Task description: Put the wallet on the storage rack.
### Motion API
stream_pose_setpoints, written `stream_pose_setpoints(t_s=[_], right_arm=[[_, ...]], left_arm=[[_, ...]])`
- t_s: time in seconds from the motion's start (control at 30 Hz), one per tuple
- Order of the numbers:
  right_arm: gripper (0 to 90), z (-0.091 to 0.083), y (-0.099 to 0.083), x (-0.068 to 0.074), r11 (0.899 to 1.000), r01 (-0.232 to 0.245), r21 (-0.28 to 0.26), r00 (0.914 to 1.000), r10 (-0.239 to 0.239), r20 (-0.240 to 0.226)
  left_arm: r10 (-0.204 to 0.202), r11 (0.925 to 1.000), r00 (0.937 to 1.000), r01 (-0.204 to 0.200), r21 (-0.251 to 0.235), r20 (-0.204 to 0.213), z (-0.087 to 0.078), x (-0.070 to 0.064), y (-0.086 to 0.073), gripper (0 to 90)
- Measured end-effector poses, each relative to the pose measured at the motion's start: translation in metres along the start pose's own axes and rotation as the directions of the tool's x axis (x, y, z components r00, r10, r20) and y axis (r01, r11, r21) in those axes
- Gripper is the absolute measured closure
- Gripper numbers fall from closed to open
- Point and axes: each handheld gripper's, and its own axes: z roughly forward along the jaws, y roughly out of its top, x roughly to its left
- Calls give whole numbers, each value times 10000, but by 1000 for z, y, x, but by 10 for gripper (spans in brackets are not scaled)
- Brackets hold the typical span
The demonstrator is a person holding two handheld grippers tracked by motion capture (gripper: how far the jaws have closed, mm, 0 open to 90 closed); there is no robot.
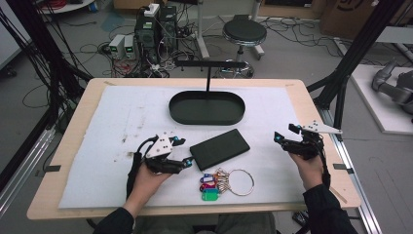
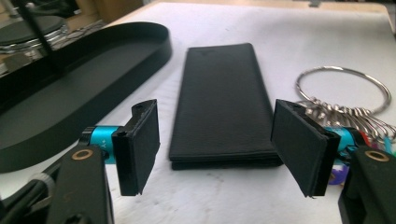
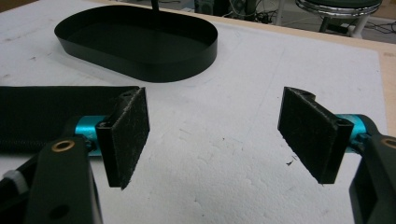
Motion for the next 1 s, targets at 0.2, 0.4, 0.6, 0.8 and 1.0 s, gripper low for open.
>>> stream_pose_setpoints(t_s=[0.2, 0.4, 0.6, 0.8, 1.0], right_arm=[[254, 0, 0, 0, 10000, -39, 3, 10000, 39, 27], [254, 1, 0, 1, 10000, 33, 46, 10000, -33, 24], [255, 1, 0, 1, 10000, 25, 95, 10000, -26, 33], [254, 1, 0, 1, 10000, 27, 78, 10000, -28, 21], [255, 1, 0, 1, 10000, 63, 77, 10000, -63, 1]], left_arm=[[463, 9983, 9983, -475, 334, 360, 15, -14, -2, 343], [1214, 9884, 9907, -1263, 844, 613, 29, -25, -2, 397], [2003, 9685, 9746, -2124, 1300, 1003, 44, -35, -7, 496], [2045, 9640, 9756, -2149, 1564, 799, 48, -37, -8, 529], [2293, 9546, 9709, -2381, 1793, 686, 51, -41, -8, 534]])
